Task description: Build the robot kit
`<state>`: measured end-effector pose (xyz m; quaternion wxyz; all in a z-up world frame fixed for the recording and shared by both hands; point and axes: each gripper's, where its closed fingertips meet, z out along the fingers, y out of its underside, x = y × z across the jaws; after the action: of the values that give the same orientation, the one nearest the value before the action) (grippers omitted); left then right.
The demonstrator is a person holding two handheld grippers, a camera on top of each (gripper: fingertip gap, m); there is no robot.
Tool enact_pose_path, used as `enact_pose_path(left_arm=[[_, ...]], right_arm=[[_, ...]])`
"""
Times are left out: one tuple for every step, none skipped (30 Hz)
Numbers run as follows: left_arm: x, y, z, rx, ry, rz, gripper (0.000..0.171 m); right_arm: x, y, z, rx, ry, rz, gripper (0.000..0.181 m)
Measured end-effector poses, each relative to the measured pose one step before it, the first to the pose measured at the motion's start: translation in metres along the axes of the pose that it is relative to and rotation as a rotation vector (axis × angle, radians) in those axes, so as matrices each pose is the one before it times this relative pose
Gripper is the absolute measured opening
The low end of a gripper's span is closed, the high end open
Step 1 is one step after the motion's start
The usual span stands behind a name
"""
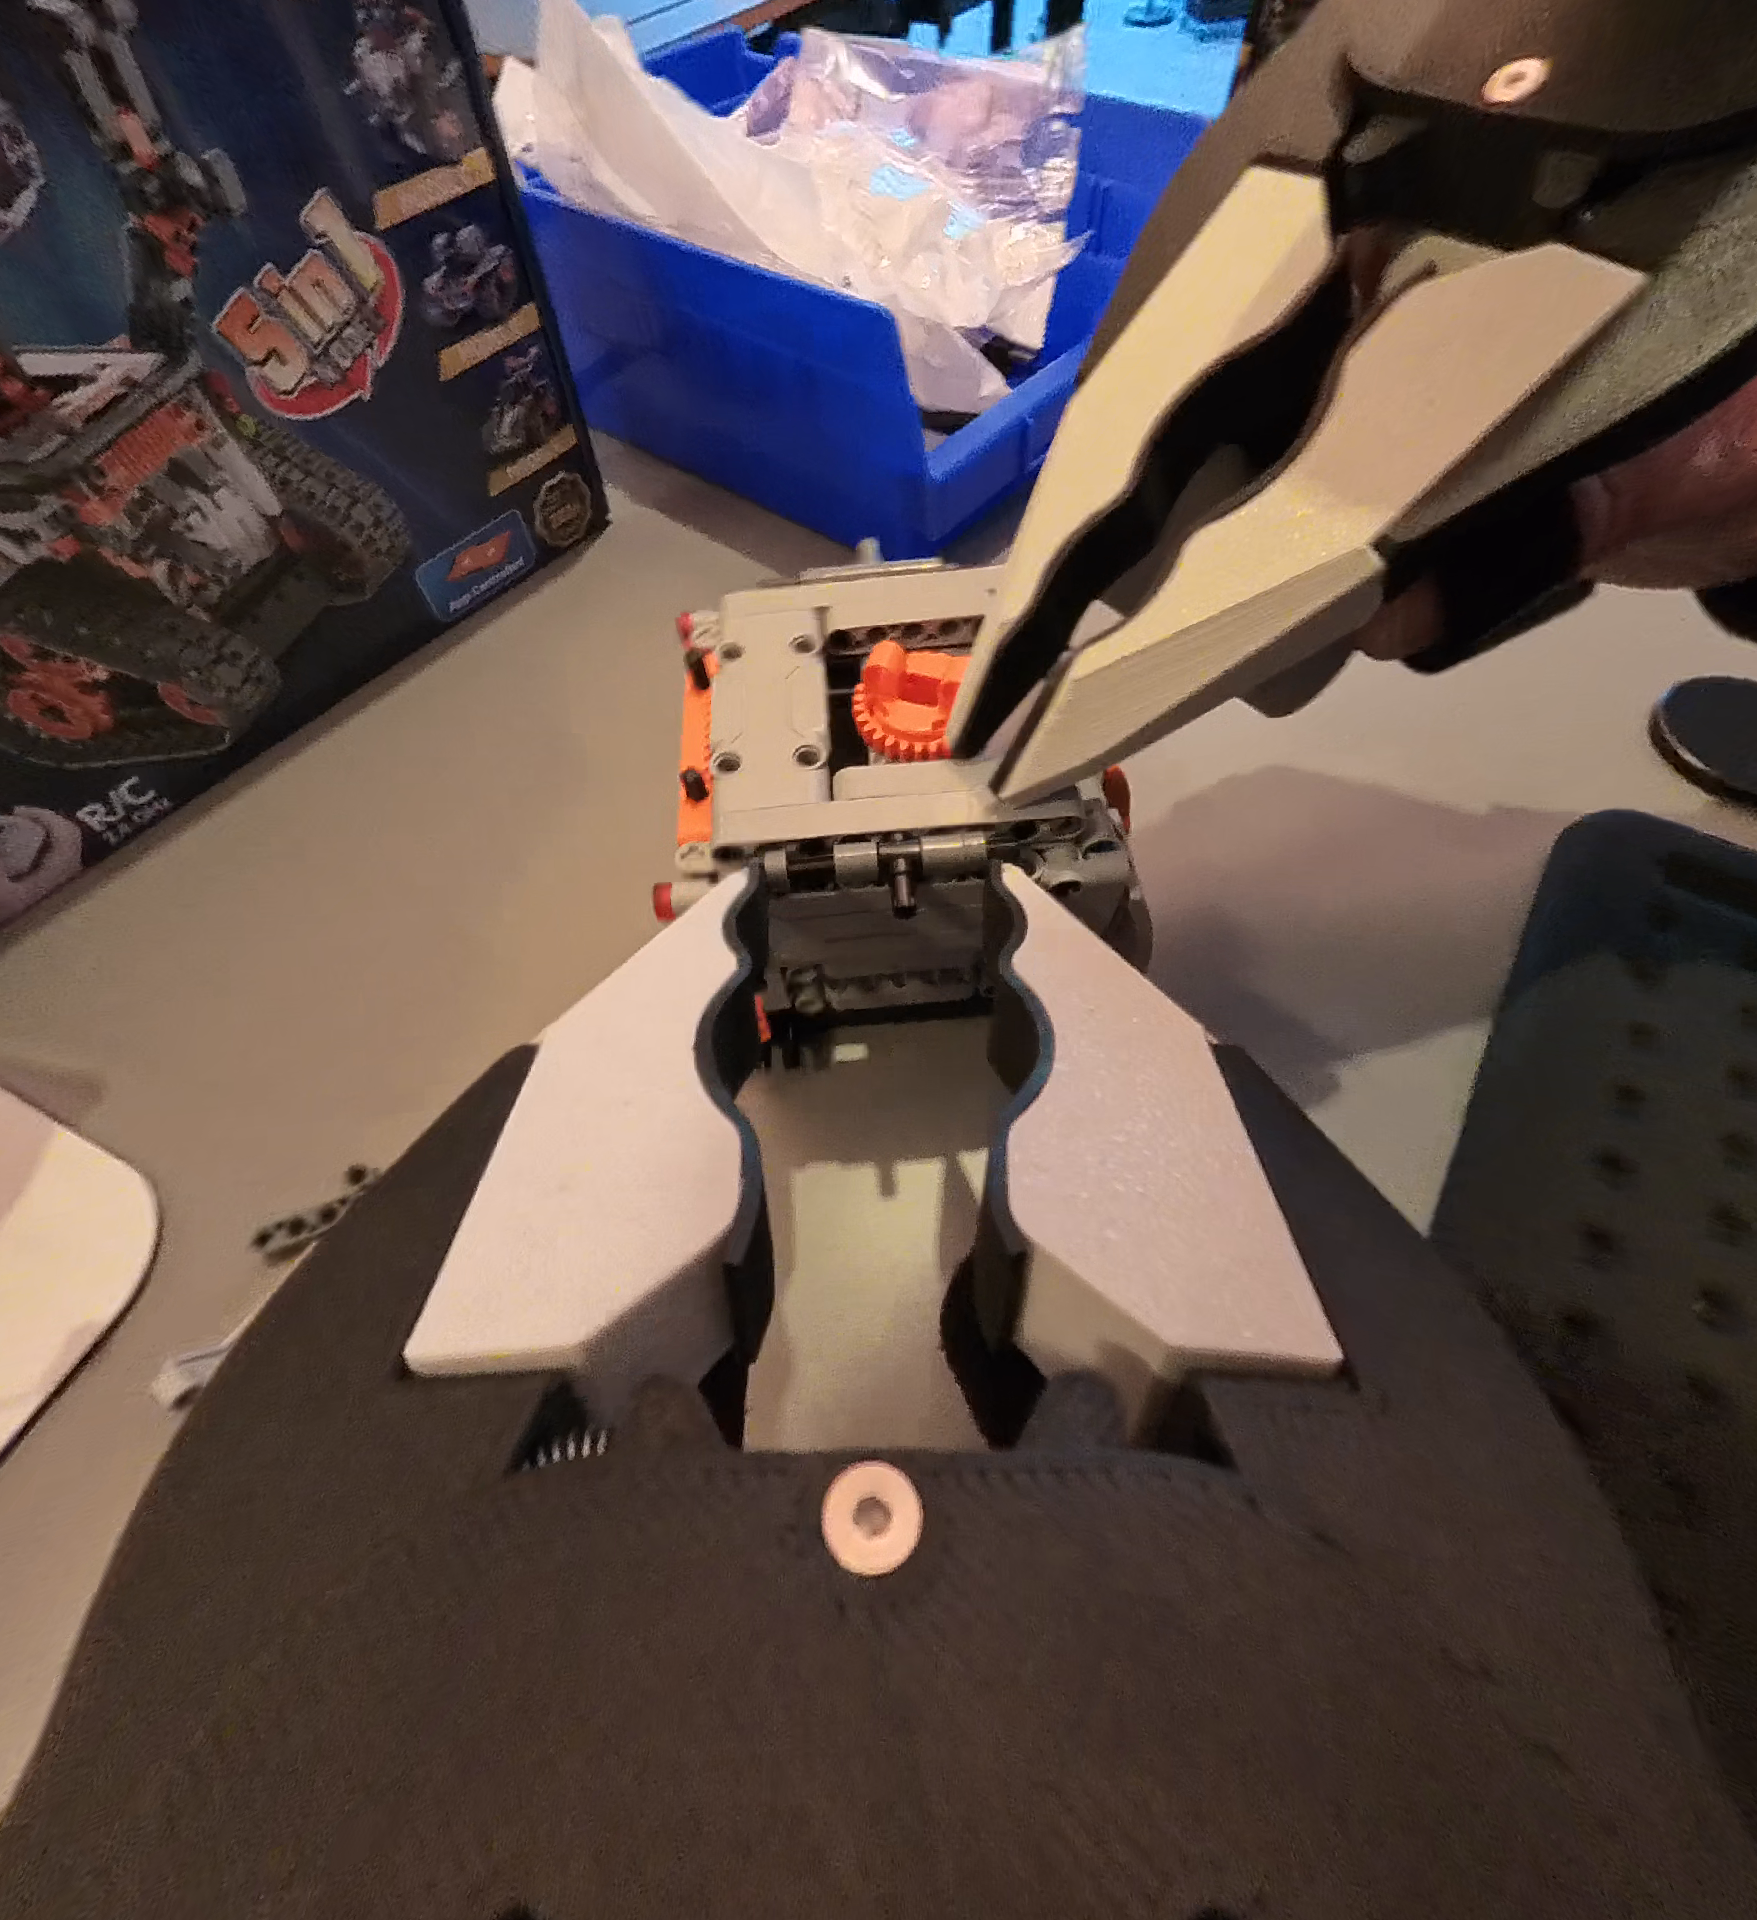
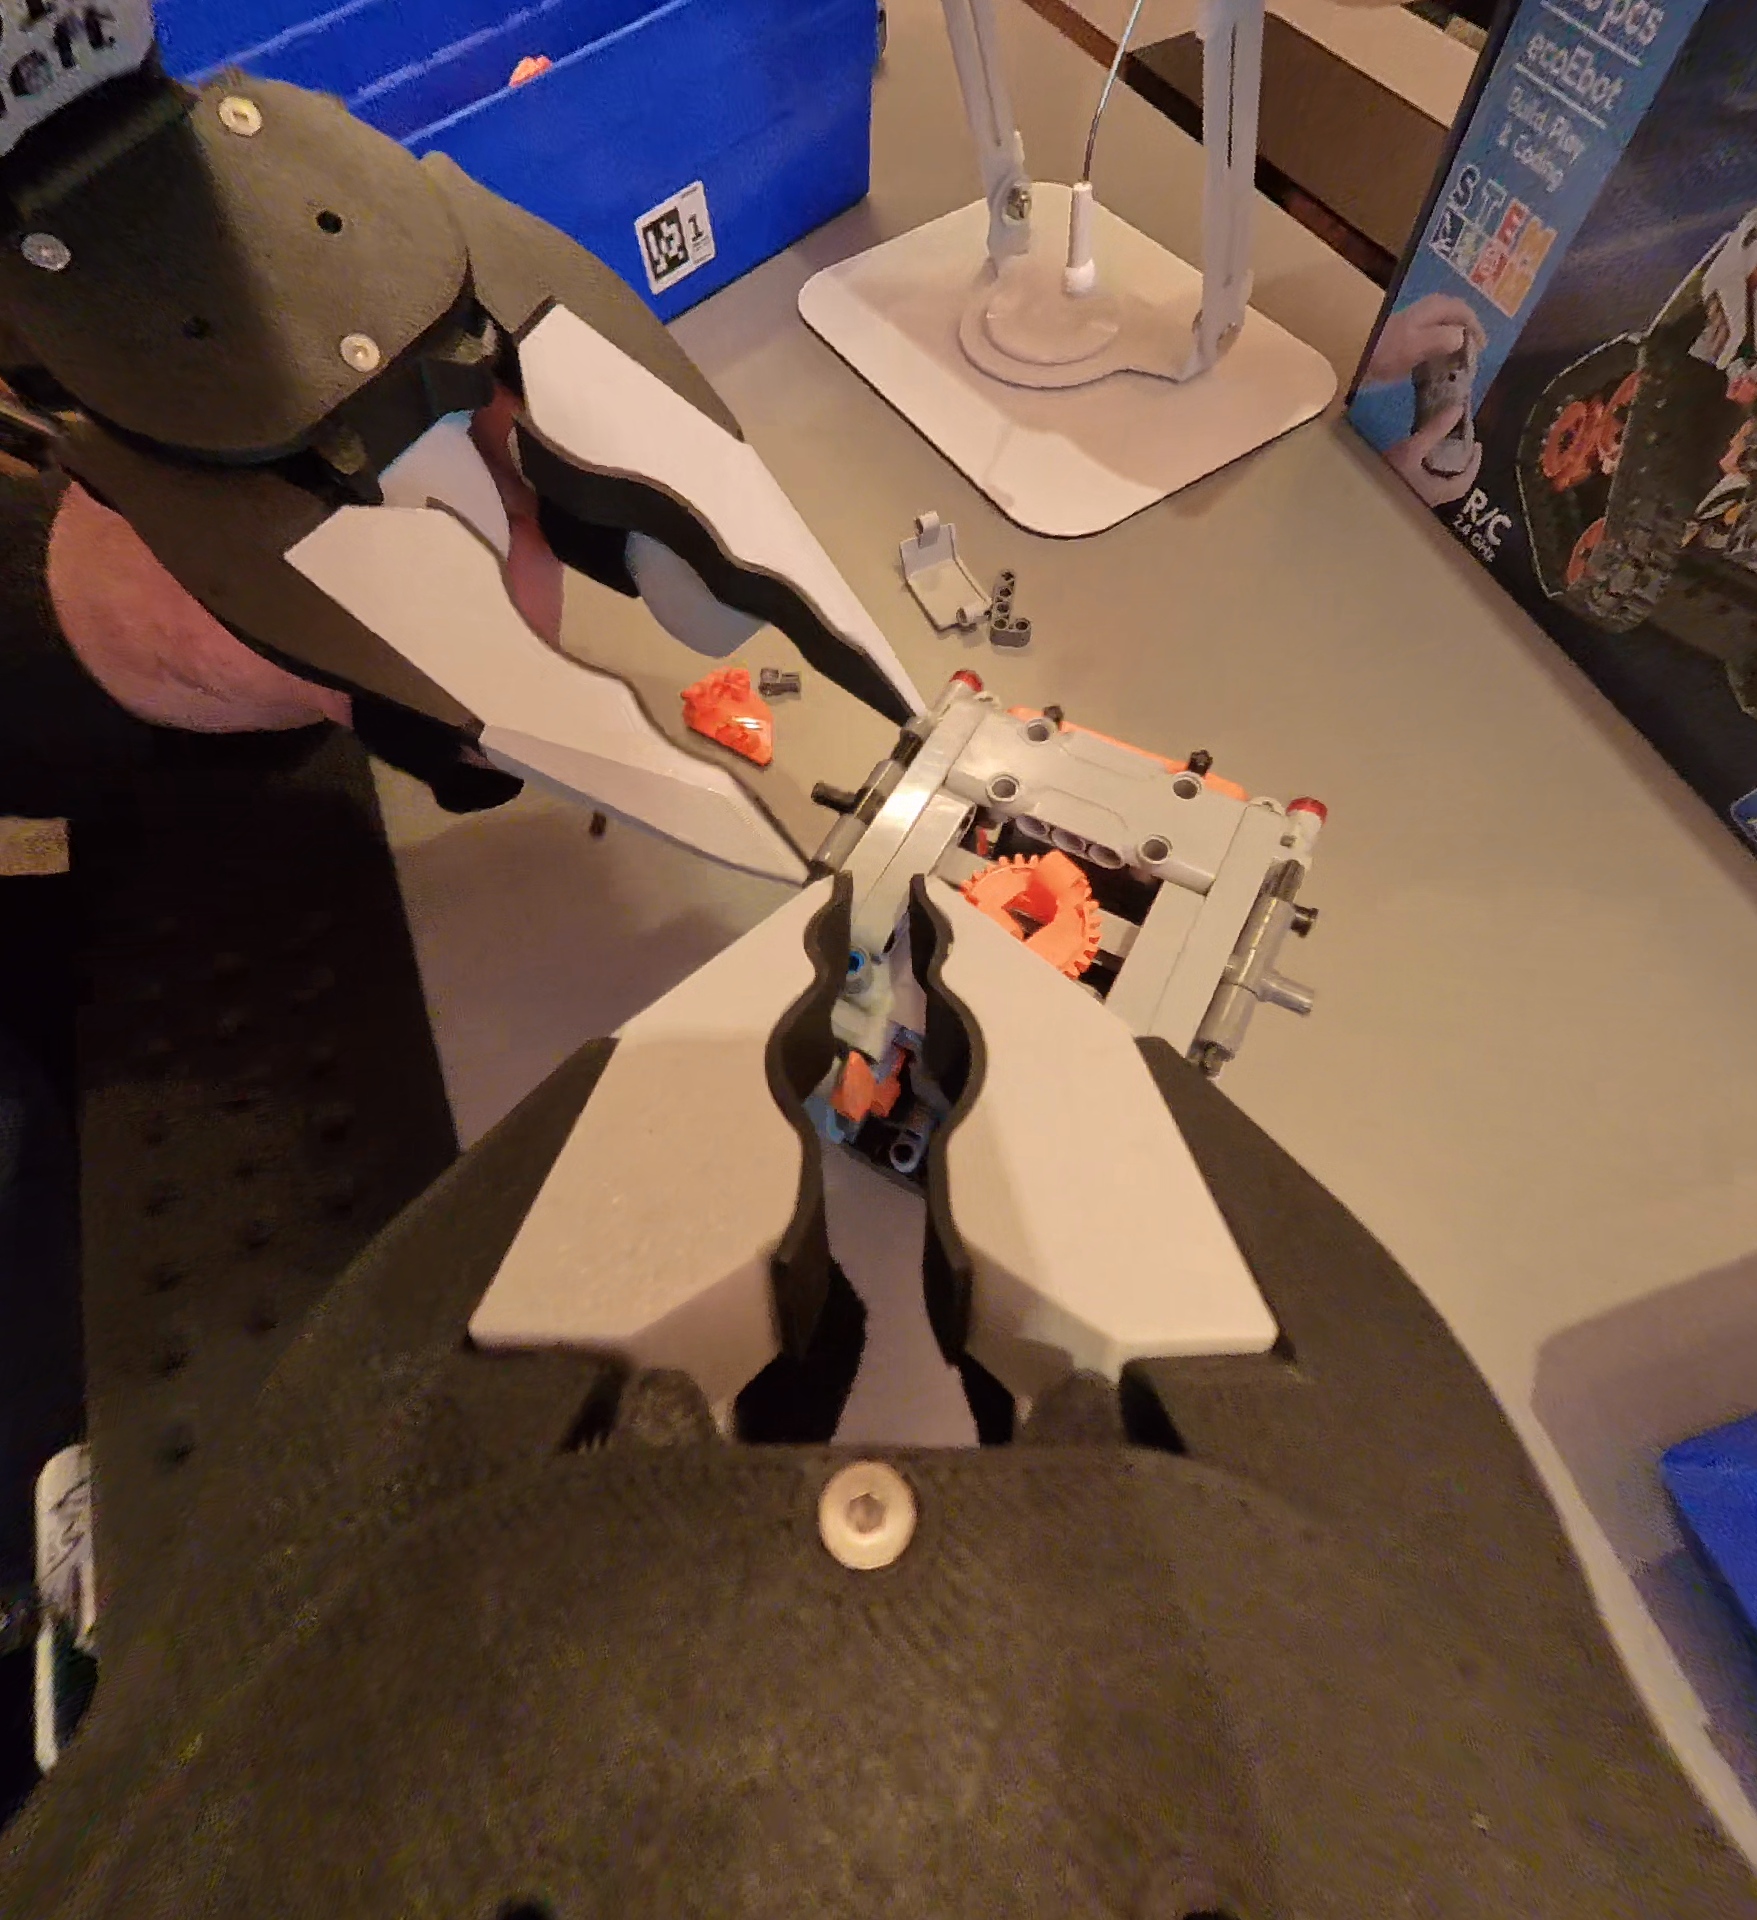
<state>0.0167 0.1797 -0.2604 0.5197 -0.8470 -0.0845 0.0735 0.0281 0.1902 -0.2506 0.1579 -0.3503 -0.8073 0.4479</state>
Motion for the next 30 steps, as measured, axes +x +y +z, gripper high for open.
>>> enact_pose_path(left_arm=[[-0.00563,0.00086,-0.00074,-0.00691,-0.0116,-0.0165,0.037],[-0.00022,0.00062,-0.00022,-0.00442,0.0078,-0.0161,0.034],[0.00298,0.00022,-0.00056,0.00157,0.0113,-0.0036,0.032],[0.00154,0.00013,-0.00004,0.00321,-0.0055,0.0036,0.034],[-0.00158,-0.00027,-0.00003,0.00262,-0.0190,-0.0029,0.037],[-0.00379,-0.00150,-0.00030,0.00505,-0.0238,-0.0061,0.042],[-0.00216,-0.00275,0.00015,0.01175,-0.0103,-0.0009,0.047],[0.00031,-0.00247,0.00054,0.00930,0.0037,0.0029,0.049],[0.00074,-0.00078,0.00100,-0.00245,0.0038,0.0031,0.051],[0.00110,-0.00058,0.00055,0.00186,0.0071,0.0035,0.048],[0.00120,0.00020,0.00047,-0.00082,0.0106,-0.0031,0.045],[-0.00110,0.00158,-0.00002,-0.00745,-0.0070,-0.0047,0.041],[0.00086,0.00020,-0.00031,-0.00174,-0.0027,0.0010,0.035],[0.00194,-0.00046,0.00009,0.00232,-0.0040,0.0071,0.029],[0.00058,-0.00046,0.00044,0.00352,-0.0100,0.0111,0.027],[-0.00281,-0.00009,-0.00019,-0.00061,-0.0211,-0.0007,0.032],[-0.00434,-0.00090,-0.00059,0.00366,-0.0275,0.0028,0.041],[-0.00247,-0.00076,-0.00046,0.00471,-0.0086,0.0010,0.046],[-0.00097,-0.00039,0.00000,0.00489,0.0128,-0.0139,0.048],[0.00145,0.00080,0.00087,-0.00369,0.0330,-0.0235,0.048],[0.00123,0.00043,0.00068,-0.00300,0.0254,-0.0152,0.048],[-0.00194,-0.00034,-0.00010,0.00142,-0.0074,0.0035,0.049],[0.00031,-0.00057,0.00034,0.00285,0.0043,0.0095,0.047],[0.00208,-0.00055,0.00095,0.00292,0.0200,-0.0014,0.047],[0.00031,0.00002,0.00065,0.00073,0.0134,-0.0098,0.049],[0.00161,0.00030,0.00032,-0.00051,0.0201,-0.0026,0.046],[0.00038,-0.00007,0.00029,0.00211,0.0101,0.0000,0.046],[-0.00022,-0.00003,0.00016,0.00211,0.0071,-0.0022,0.046],[0.00000,-0.00002,0.00023,0.00366,0.0085,-0.0014,0.046],[-0.00042,0.00028,0.00005,0.00146,0.0085,-0.0015,0.046]], right_arm=[[0.00097,-0.00124,0.00208,-0.0009,0.0118,-0.0005,0.007],[0.00013,-0.00117,0.00174,0.0024,0.0007,0.0065,0.007],[0.00019,-0.00031,0.00069,0.0018,-0.0033,0.0019,0.007],[0.00078,-0.00015,-0.00018,0.0000,0.0004,-0.0034,0.006],[0.00027,0.00001,-0.00008,-0.0001,-0.0031,-0.0008,0.005],[-0.00028,0.00001,0.00023,0.0003,-0.0072,-0.0002,0.005],[-0.00027,-0.00008,0.00026,-0.0012,-0.0051,-0.0024,0.005],[0.00007,-0.00009,0.00005,-0.0019,-0.0022,-0.0045,0.005],[0.00045,-0.00017,0.00003,0.0010,-0.0024,0.0008,0.005],[0.00081,-0.00022,0.00003,0.0033,-0.0034,0.0059,0.005],[0.00046,-0.00008,0.00003,0.0021,-0.0031,0.0025,0.004],[-0.00003,-0.00017,0.00021,0.0015,-0.0027,-0.0018,0.003],[0.00015,-0.00040,0.00058,0.0026,-0.0004,0.0003,0.004],[0.00047,-0.00038,0.00014,0.0014,0.0006,0.0005,0.004],[0.00054,0.00017,-0.00044,-0.0023,-0.0035,-0.0007,0.004],[0.00046,0.00025,-0.00041,-0.0023,-0.0047,0.0020,0.003],[0.00028,-0.00007,-0.00002,0.0013,-0.0025,0.0031,0.002],[-0.00028,-0.00009,0.00033,0.0024,-0.0023,-0.0002,0.002],[-0.00027,0.00003,0.00019,0.0000,-0.0013,-0.0025,0.002],[0.00028,0.00005,-0.00023,-0.0006,-0.0002,-0.0006,0.002],[0.00009,-0.00001,0.00000,0.0018,-0.0033,0.0034,0.002],[0.00016,-0.00002,0.00005,0.0026,-0.0032,0.0036,0.002],[0.00057,-0.00003,-0.00037,0.0011,0.0009,-0.0006,0.002],[0.00073,0.00003,-0.00047,-0.0003,0.0005,-0.0007,0.002],[0.00048,0.00003,-0.00011,0.0004,-0.0031,0.0031,0.002],[0.00048,-0.00011,0.00022,0.0025,-0.0012,0.0022,0.001],[0.00029,-0.00005,0.00002,0.0014,0.0004,-0.0013,0.000],[0.00001,-0.00003,0.00003,-0.0012,-0.0012,-0.0016,0.000],[0.00004,0.00009,-0.00006,-0.0011,-0.0028,0.0009,0.000],[0.00004,0.00005,0.00008,0.0005,-0.0034,0.0030,0.000]])
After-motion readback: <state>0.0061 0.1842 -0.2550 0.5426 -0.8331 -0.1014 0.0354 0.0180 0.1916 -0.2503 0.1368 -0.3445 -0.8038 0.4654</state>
